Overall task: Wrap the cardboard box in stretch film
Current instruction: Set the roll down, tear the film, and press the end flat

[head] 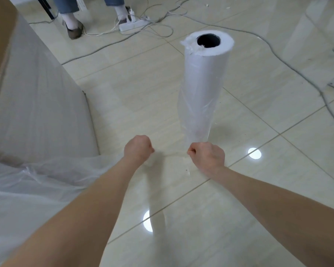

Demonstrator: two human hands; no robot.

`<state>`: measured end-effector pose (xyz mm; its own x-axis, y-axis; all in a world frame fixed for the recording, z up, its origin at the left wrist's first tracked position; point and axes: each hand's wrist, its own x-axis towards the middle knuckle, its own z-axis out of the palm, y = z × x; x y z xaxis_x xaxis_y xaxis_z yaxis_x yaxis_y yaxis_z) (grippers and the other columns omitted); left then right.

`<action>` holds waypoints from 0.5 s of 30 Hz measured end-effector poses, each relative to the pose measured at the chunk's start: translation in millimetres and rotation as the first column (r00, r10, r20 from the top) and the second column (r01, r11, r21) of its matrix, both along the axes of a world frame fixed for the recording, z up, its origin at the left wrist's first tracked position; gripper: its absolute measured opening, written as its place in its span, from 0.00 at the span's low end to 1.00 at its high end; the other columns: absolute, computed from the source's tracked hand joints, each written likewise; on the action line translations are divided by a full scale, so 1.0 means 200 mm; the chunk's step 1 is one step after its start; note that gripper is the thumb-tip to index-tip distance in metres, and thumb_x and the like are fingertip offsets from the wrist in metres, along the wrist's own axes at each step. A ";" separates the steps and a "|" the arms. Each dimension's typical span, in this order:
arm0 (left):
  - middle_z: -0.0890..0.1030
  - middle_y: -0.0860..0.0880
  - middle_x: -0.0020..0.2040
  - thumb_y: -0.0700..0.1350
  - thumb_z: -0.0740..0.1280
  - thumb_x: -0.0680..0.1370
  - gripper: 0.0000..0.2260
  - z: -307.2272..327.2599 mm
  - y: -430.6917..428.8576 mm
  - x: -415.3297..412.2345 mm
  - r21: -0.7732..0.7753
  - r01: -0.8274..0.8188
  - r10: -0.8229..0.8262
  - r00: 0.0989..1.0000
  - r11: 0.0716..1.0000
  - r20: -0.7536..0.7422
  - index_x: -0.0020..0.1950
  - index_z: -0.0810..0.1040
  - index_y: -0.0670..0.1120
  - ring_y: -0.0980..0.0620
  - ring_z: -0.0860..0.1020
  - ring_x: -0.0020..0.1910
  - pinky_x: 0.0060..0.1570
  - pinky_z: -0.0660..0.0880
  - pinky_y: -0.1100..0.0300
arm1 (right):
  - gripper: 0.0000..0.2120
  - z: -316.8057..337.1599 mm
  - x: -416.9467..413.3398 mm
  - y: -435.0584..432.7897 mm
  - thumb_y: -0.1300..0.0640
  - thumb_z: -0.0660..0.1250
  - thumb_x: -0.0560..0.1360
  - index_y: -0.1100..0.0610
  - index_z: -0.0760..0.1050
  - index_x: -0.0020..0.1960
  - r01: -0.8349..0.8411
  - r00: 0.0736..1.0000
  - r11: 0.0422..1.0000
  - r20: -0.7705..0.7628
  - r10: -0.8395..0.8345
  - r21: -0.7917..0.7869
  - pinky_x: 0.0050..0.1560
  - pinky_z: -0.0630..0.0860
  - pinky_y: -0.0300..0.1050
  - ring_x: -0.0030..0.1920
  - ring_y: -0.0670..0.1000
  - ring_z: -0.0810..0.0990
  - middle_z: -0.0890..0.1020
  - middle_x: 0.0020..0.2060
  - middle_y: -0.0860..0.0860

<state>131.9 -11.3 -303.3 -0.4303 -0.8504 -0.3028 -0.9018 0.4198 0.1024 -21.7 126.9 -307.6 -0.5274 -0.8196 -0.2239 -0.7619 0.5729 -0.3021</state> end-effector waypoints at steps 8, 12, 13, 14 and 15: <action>0.85 0.41 0.41 0.44 0.66 0.77 0.07 0.09 -0.06 0.08 0.051 -0.321 0.323 0.907 0.946 -0.271 0.43 0.82 0.42 0.46 0.84 0.42 0.48 0.79 0.57 | 0.13 0.04 -0.03 0.04 0.51 0.56 0.80 0.44 0.77 0.58 -0.125 0.991 0.991 -0.036 0.126 0.039 0.48 0.70 0.43 0.55 0.55 0.79 0.81 0.55 0.50; 0.84 0.45 0.38 0.38 0.65 0.75 0.05 0.11 0.02 -0.05 0.157 -0.287 0.327 0.822 0.945 -0.466 0.41 0.80 0.44 0.50 0.83 0.37 0.48 0.79 0.60 | 0.14 0.07 0.04 0.04 0.50 0.53 0.82 0.44 0.71 0.64 -0.311 0.937 0.950 -0.157 0.311 0.028 0.48 0.71 0.43 0.56 0.55 0.79 0.79 0.56 0.48; 0.83 0.45 0.39 0.37 0.66 0.75 0.04 0.12 0.04 -0.08 0.187 -0.264 0.323 0.805 0.946 -0.498 0.45 0.80 0.42 0.50 0.82 0.38 0.46 0.78 0.63 | 0.14 0.09 0.06 0.04 0.51 0.53 0.82 0.45 0.70 0.65 -0.358 0.915 0.934 -0.193 0.355 0.022 0.45 0.70 0.43 0.55 0.56 0.79 0.79 0.56 0.48; 0.83 0.44 0.44 0.38 0.67 0.75 0.07 0.14 0.05 -0.11 0.213 -0.233 0.311 0.800 0.949 -0.512 0.52 0.80 0.41 0.49 0.82 0.41 0.46 0.77 0.65 | 0.14 0.10 0.08 0.05 0.53 0.53 0.82 0.46 0.70 0.65 -0.394 0.896 0.919 -0.219 0.386 0.010 0.43 0.68 0.43 0.54 0.57 0.79 0.78 0.55 0.49; 0.82 0.43 0.53 0.40 0.69 0.75 0.15 0.17 0.06 -0.14 0.235 -0.190 0.286 0.818 0.953 -0.500 0.61 0.77 0.41 0.48 0.81 0.49 0.49 0.74 0.65 | 0.15 0.12 0.09 0.05 0.54 0.54 0.81 0.47 0.70 0.65 -0.418 0.883 0.908 -0.235 0.407 -0.001 0.43 0.67 0.43 0.55 0.57 0.79 0.78 0.55 0.49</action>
<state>103.6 0.4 -270.2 -0.3547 -0.9044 -0.2370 -0.7614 0.1323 0.6347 -3.0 136.4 -283.0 -0.1703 -0.9810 -0.0927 -0.9768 0.1805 -0.1156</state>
